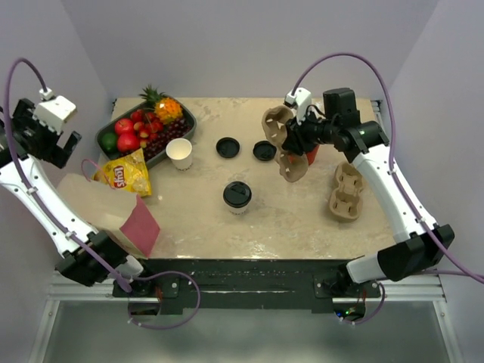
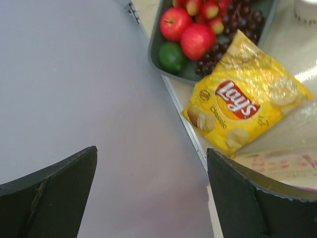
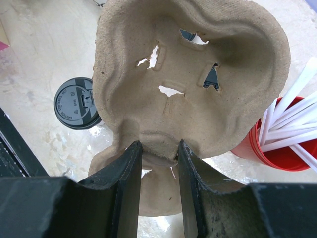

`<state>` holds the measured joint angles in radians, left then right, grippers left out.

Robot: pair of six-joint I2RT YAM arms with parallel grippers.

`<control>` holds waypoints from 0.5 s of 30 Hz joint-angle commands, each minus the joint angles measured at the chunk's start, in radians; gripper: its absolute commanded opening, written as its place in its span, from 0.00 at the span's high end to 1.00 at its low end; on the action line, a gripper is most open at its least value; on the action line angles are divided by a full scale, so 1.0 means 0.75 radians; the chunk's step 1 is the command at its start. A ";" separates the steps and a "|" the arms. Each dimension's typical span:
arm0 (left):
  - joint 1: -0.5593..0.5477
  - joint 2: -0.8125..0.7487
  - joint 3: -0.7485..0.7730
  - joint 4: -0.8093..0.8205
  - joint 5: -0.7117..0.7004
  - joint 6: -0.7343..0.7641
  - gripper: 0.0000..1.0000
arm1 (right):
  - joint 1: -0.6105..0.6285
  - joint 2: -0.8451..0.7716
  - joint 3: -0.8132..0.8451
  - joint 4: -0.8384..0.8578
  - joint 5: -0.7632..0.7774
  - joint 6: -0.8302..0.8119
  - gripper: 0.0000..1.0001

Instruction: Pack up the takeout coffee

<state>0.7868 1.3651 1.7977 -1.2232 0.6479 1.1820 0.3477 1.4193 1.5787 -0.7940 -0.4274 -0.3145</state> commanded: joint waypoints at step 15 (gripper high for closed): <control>-0.073 -0.233 -0.094 -0.128 -0.087 0.226 0.00 | 0.017 0.110 0.141 -0.007 -0.029 0.043 0.71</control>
<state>0.7479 1.2026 1.7443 -1.3258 0.6308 1.2819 0.3546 1.4994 1.6341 -0.8085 -0.4343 -0.3042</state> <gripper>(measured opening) 0.994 0.342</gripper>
